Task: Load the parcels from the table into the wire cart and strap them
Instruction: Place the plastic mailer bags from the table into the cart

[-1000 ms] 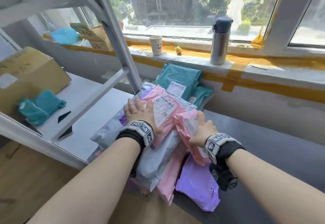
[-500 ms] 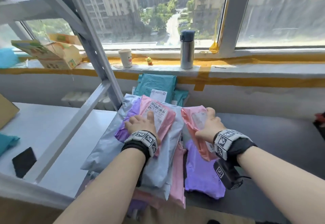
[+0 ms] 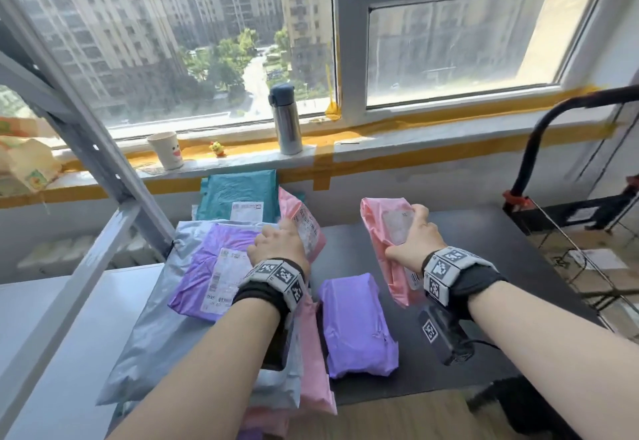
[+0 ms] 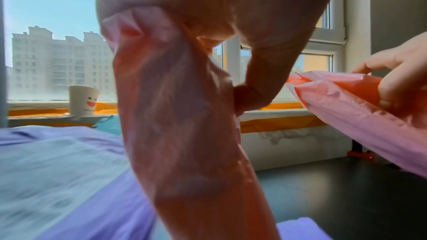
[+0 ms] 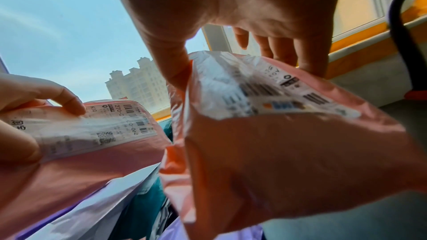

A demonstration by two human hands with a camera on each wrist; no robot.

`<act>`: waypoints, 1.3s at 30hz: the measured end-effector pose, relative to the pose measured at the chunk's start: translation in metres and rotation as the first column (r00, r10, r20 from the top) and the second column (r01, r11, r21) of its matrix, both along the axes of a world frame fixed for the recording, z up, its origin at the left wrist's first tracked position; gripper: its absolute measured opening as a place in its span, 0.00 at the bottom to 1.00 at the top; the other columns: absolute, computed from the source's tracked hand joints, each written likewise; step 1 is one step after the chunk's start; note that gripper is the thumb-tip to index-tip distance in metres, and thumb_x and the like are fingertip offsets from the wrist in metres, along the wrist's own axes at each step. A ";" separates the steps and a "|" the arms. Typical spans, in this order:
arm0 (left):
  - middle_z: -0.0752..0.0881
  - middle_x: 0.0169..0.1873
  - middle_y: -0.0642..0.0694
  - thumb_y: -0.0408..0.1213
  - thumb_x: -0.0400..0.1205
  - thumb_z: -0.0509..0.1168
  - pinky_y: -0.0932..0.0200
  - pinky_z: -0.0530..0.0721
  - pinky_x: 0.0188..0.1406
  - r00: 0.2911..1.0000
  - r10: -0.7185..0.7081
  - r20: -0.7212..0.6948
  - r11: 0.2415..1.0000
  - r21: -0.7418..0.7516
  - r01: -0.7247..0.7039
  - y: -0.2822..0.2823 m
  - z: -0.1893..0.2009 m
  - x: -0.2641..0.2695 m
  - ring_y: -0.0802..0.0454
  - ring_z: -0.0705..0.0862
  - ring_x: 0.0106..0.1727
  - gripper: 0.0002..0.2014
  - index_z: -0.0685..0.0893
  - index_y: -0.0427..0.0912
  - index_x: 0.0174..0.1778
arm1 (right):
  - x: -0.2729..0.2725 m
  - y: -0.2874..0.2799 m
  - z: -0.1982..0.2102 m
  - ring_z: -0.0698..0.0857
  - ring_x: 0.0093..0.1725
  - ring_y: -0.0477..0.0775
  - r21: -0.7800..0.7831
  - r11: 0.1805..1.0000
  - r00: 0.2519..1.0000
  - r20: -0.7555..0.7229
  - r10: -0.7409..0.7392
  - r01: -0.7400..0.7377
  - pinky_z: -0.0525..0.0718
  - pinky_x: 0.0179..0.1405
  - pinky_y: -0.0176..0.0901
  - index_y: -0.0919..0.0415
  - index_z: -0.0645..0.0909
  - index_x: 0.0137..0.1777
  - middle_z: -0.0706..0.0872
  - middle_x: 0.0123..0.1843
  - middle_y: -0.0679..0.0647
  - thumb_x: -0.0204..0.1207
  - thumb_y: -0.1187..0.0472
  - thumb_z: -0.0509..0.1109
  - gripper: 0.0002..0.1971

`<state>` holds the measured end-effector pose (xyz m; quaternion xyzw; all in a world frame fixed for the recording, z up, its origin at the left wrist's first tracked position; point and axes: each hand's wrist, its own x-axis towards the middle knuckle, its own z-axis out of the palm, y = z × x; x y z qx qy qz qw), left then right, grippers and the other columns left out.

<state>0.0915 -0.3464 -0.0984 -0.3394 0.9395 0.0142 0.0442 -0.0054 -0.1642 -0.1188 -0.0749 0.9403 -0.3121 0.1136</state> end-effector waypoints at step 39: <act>0.70 0.64 0.41 0.37 0.76 0.71 0.57 0.80 0.50 0.758 -0.632 -0.159 0.640 0.445 0.627 0.557 -0.014 -0.250 0.45 0.80 0.58 0.32 0.66 0.40 0.75 | -0.121 0.600 -0.015 0.83 0.48 0.62 -0.003 0.678 0.660 0.234 -0.714 0.735 0.80 0.40 0.48 0.64 0.57 0.75 0.78 0.64 0.62 0.71 0.59 0.77 0.38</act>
